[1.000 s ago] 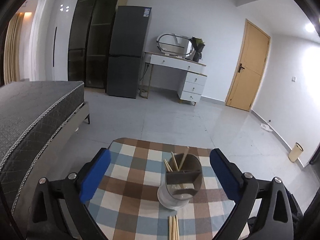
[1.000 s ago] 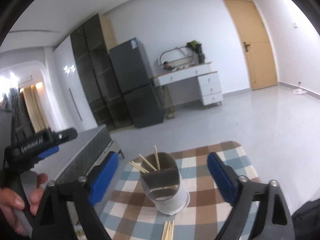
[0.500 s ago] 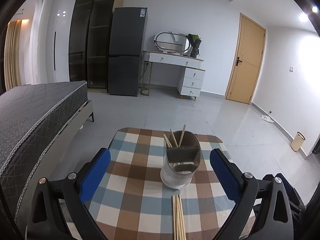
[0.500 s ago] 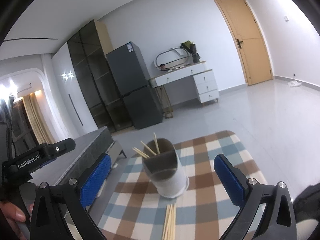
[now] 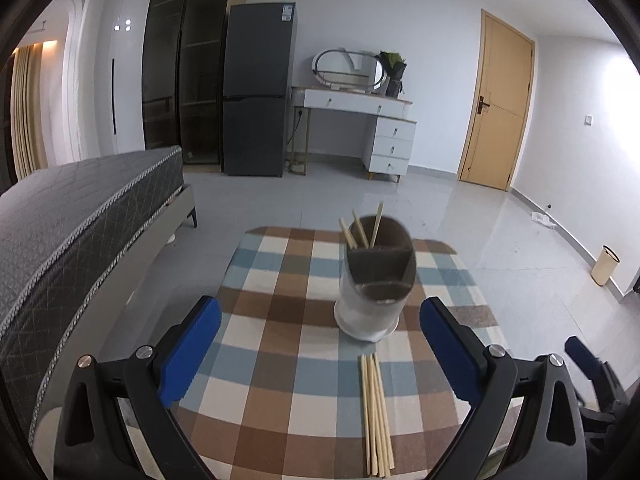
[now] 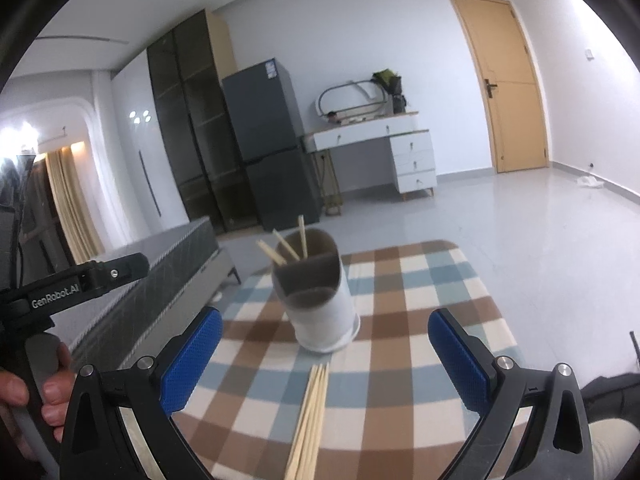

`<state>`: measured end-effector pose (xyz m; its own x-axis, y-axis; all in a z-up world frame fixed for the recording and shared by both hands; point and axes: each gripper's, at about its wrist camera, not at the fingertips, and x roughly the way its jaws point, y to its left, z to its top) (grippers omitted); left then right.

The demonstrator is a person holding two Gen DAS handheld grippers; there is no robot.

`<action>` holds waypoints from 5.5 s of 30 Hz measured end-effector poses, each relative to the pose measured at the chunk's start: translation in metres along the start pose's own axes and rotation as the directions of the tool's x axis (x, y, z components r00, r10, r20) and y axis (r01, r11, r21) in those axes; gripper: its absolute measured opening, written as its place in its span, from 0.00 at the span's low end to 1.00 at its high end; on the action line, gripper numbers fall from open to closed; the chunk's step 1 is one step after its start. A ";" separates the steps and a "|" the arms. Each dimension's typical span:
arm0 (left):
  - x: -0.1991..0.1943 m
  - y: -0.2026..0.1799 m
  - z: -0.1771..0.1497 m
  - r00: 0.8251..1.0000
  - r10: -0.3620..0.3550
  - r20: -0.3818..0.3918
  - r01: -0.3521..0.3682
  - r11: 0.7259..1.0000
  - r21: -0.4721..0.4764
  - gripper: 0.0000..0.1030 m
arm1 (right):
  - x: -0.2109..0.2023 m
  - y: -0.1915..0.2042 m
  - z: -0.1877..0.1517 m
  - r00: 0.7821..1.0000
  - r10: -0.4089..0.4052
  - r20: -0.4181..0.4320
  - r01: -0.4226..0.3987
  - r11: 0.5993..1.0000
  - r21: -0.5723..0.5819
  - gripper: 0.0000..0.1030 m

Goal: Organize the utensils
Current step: 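Raise both open grippers away from the holder, then lower both open grippers toward the chopsticks lying beside the holder, then grasp a chopstick with the right gripper while the left gripper grasps another, then lift both held chopsticks and carry them above the utensil holder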

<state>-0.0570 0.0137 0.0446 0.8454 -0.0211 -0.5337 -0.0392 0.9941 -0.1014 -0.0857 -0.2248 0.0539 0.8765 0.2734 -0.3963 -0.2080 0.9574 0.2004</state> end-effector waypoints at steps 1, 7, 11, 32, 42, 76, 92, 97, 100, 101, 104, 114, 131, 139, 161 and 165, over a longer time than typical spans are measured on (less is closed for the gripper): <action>0.006 0.000 -0.004 1.000 -0.002 -0.015 0.002 1.000 0.001 0.94 | 0.001 0.000 -0.002 1.000 0.003 -0.010 -0.003 1.000 -0.003 1.00; 0.044 0.006 -0.023 0.994 -0.018 -0.109 0.018 1.000 -0.009 0.94 | 0.021 -0.003 -0.015 0.993 -0.040 -0.113 0.036 0.999 -0.035 1.00; 0.067 0.012 -0.038 0.986 -0.028 -0.164 0.030 1.000 0.007 0.94 | 0.046 -0.008 -0.023 0.979 -0.040 -0.197 0.040 0.999 -0.005 1.00; 0.145 0.041 -0.049 0.911 0.009 -0.413 -0.080 0.985 -0.155 0.94 | 0.177 -0.006 -0.066 0.838 -0.099 -0.537 0.049 0.993 -0.105 0.74; 0.160 0.061 -0.050 0.887 0.005 -0.462 -0.124 0.966 -0.228 0.94 | 0.231 0.008 -0.078 0.764 -0.130 -0.632 0.021 0.984 -0.178 0.52; 0.164 0.082 -0.043 0.872 0.000 -0.490 -0.177 0.933 -0.315 0.94 | 0.253 0.032 -0.082 0.696 -0.277 -0.662 0.049 0.939 -0.340 0.37; 0.167 0.081 -0.047 0.857 -0.009 -0.515 -0.170 0.939 -0.299 0.94 | 0.271 0.024 -0.076 0.740 -0.163 -0.653 -0.038 0.958 -0.283 0.05; 0.165 0.059 -0.049 0.861 0.003 -0.509 -0.124 0.971 -0.204 0.94 | 0.255 -0.004 -0.064 0.759 -0.079 -0.646 -0.027 0.988 -0.153 0.03; 0.168 0.047 -0.056 0.844 -0.021 -0.536 -0.087 0.980 -0.176 0.94 | 0.233 -0.031 -0.052 0.790 0.002 -0.613 -0.014 1.000 -0.016 0.03; 0.169 0.044 -0.059 0.836 -0.030 -0.548 -0.077 0.982 -0.172 0.94 | 0.227 -0.039 -0.047 0.801 0.030 -0.597 -0.013 0.999 0.033 0.03; 0.174 0.028 -0.070 0.806 -0.093 -0.584 -0.008 0.986 -0.168 0.94 | 0.211 -0.056 -0.033 0.838 0.112 -0.534 -0.032 0.987 0.158 0.03; 0.172 -0.011 -0.088 0.791 0.020 -0.612 -0.013 1.000 0.016 0.94 | 0.189 -0.062 -0.018 0.893 0.172 -0.417 -0.092 0.975 0.204 0.03; 0.180 -0.024 -0.104 0.759 0.125 -0.640 -0.072 0.992 0.107 0.94 | 0.167 -0.073 0.005 0.927 0.204 -0.313 -0.133 0.963 0.235 0.03; 0.183 -0.040 -0.099 0.783 0.187 -0.594 -0.101 0.979 0.177 0.93 | 0.165 -0.076 0.007 0.928 0.200 -0.315 -0.124 0.962 0.244 0.03; 0.189 -0.066 -0.078 0.820 0.011 -0.573 0.053 0.994 0.094 0.02 | 0.168 -0.069 0.012 0.927 0.179 -0.328 -0.116 0.972 0.202 0.03; 0.174 -0.060 -0.066 0.855 -0.020 -0.518 0.064 0.996 0.067 0.02 | 0.161 -0.062 0.015 0.932 0.170 -0.321 -0.119 0.978 0.174 0.03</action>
<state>0.0572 -0.0569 -0.0974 0.4478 -0.0936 -0.8892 0.0507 0.9956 -0.0792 0.0753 -0.2414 -0.0089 0.6420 0.4476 -0.6225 -0.2318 0.8872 0.3990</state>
